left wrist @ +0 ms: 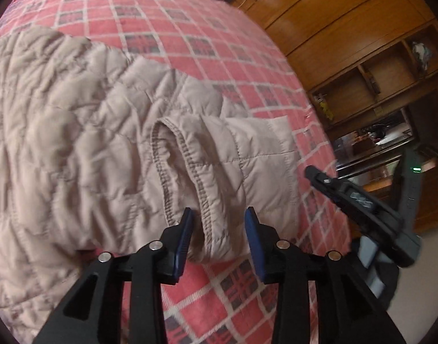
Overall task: Fold large clothes
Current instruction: 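Grasp the jacket side edge with the left tool while the right tool grasps the other side edge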
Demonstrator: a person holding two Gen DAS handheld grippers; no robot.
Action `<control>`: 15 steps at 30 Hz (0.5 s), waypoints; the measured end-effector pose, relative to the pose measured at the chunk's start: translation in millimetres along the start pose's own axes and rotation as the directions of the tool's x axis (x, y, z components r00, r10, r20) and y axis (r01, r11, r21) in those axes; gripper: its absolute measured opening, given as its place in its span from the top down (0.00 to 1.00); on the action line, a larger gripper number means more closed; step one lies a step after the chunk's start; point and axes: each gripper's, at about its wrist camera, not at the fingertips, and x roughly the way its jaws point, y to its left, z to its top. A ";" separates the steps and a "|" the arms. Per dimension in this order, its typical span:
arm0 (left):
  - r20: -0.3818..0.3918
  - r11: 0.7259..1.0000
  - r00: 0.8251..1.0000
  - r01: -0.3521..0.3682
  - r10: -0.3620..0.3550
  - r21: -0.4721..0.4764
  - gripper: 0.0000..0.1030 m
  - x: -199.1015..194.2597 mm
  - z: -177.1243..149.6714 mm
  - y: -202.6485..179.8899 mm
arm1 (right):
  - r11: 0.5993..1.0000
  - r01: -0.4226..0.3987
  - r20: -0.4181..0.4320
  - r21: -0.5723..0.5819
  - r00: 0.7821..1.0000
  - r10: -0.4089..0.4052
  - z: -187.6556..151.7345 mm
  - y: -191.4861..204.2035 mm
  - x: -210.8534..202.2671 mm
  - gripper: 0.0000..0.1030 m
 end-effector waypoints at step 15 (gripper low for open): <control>0.235 0.994 0.967 -0.090 0.102 -0.063 0.98 -102.0 -27.3 64.5 | 0.957 -0.266 -0.128 -0.115 0.959 0.251 -27.3 62.0 20.0 0.50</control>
